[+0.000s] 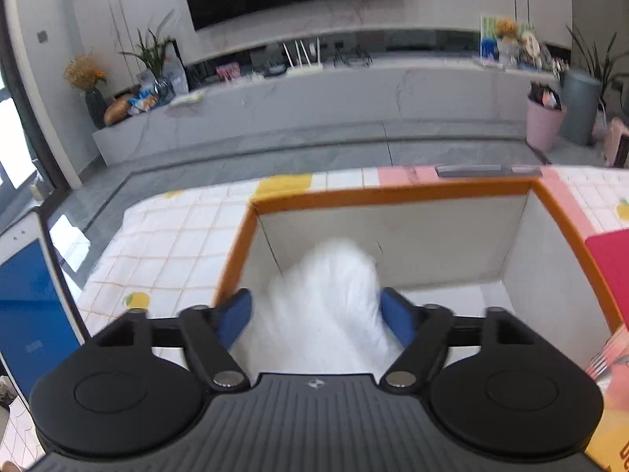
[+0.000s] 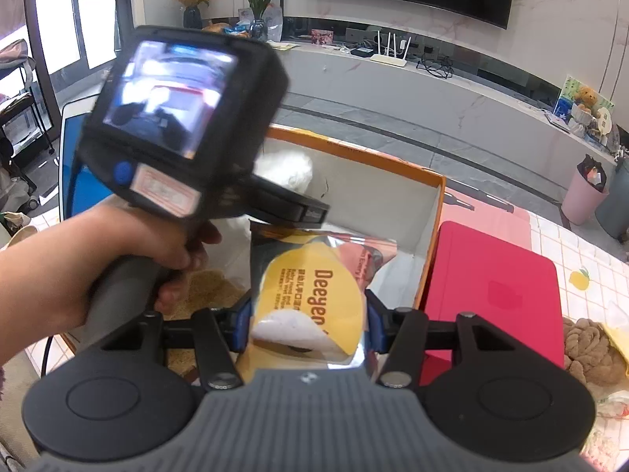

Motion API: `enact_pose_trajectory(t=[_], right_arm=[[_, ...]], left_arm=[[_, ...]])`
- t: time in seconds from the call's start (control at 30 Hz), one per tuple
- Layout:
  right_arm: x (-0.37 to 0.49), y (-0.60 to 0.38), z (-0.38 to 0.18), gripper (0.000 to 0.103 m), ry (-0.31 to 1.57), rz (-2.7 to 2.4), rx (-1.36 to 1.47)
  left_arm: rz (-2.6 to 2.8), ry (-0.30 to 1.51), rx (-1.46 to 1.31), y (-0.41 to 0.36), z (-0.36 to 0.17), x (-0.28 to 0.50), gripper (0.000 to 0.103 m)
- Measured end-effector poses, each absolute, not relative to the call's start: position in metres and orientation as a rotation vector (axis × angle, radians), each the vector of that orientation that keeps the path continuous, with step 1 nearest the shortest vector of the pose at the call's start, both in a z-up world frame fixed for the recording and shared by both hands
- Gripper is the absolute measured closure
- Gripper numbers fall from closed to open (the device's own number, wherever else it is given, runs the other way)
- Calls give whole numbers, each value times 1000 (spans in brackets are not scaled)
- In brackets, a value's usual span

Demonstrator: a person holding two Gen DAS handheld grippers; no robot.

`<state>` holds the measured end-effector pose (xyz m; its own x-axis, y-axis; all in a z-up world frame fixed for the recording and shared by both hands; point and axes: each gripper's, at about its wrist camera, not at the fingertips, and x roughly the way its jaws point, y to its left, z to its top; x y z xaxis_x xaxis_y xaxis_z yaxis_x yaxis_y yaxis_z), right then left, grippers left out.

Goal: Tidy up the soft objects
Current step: 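Lower the white tissue into the orange box and open the left gripper, then lower the Deegeo packet into the orange box and open the right gripper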

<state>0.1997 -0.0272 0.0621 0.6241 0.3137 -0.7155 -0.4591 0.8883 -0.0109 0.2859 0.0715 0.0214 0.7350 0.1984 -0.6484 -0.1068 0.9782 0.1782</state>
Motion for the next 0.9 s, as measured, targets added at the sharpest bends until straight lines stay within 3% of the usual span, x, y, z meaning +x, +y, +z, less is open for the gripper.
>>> enact_pose_trajectory(t=[0.63,0.9], right_arm=[[215,-6,53,49,853,427,-196],[223,6,29,49,973,342,-212]], left_arm=[[80,547,197,85,90,216,7],[128,488,148,92,79,190,7]])
